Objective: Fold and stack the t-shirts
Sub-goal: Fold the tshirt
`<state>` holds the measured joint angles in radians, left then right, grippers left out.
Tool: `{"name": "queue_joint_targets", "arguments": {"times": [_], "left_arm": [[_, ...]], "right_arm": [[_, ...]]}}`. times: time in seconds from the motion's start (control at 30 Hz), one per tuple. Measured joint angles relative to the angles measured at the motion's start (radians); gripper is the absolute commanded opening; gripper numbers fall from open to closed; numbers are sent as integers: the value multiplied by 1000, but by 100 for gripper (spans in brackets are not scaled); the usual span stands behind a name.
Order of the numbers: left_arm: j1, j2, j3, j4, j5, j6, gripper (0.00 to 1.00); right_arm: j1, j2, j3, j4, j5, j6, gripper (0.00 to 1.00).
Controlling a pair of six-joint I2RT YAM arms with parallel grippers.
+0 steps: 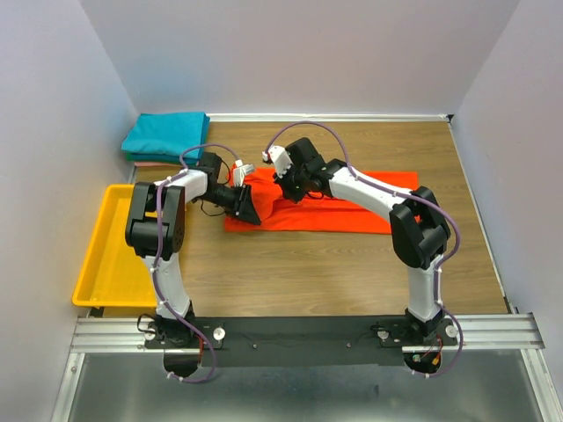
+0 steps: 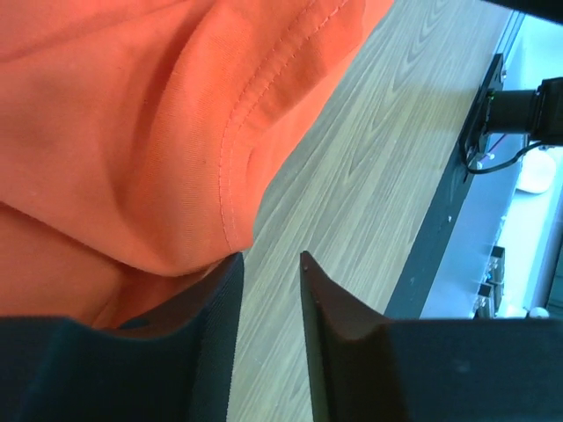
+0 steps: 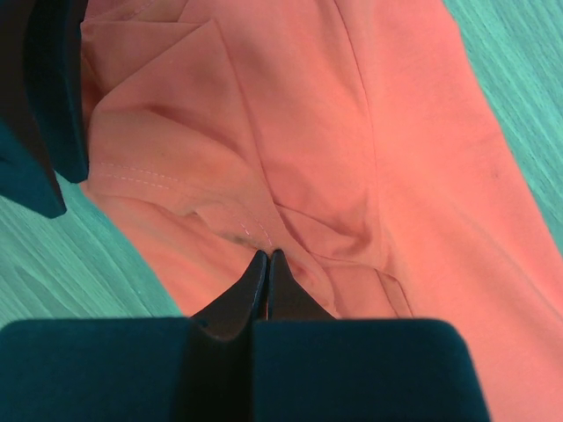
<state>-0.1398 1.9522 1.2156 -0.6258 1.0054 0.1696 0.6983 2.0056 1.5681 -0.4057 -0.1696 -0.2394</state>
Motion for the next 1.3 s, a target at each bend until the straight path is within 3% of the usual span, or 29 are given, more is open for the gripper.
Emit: {"name": "queue_joint_targets", "arguments": {"times": [0.23,0.47,0.5,0.53,0.6,0.73,0.87,1.03,1.3], "left_arm": [[0,0,23,13,0,-26,0],[2,0,64,27,-10,-46,0],[2,0,64,27,-16,-48,1],[2,0,64,26,-23,-48,16],[2,0,65,17,-24,-16,34],[1,-19,65,-6,-40,68,50],[-4,-143,63,-15,-136,267,62],[-6,-322,26,38,-209,558,61],[-11,-579,-303,229,-237,1022,48]], "right_arm": [[0,3,0,0,0,0,1],[-15,5,0,0,0,0,1],[-18,5,1,0,0,0,1],[-19,5,1,0,0,0,1],[-21,5,2,0,0,0,0],[-26,7,2,0,0,0,1],[-26,17,2,0,-1,0,1],[-27,45,2,0,-2,5,1],[-51,97,23,0,-16,38,1]]}}
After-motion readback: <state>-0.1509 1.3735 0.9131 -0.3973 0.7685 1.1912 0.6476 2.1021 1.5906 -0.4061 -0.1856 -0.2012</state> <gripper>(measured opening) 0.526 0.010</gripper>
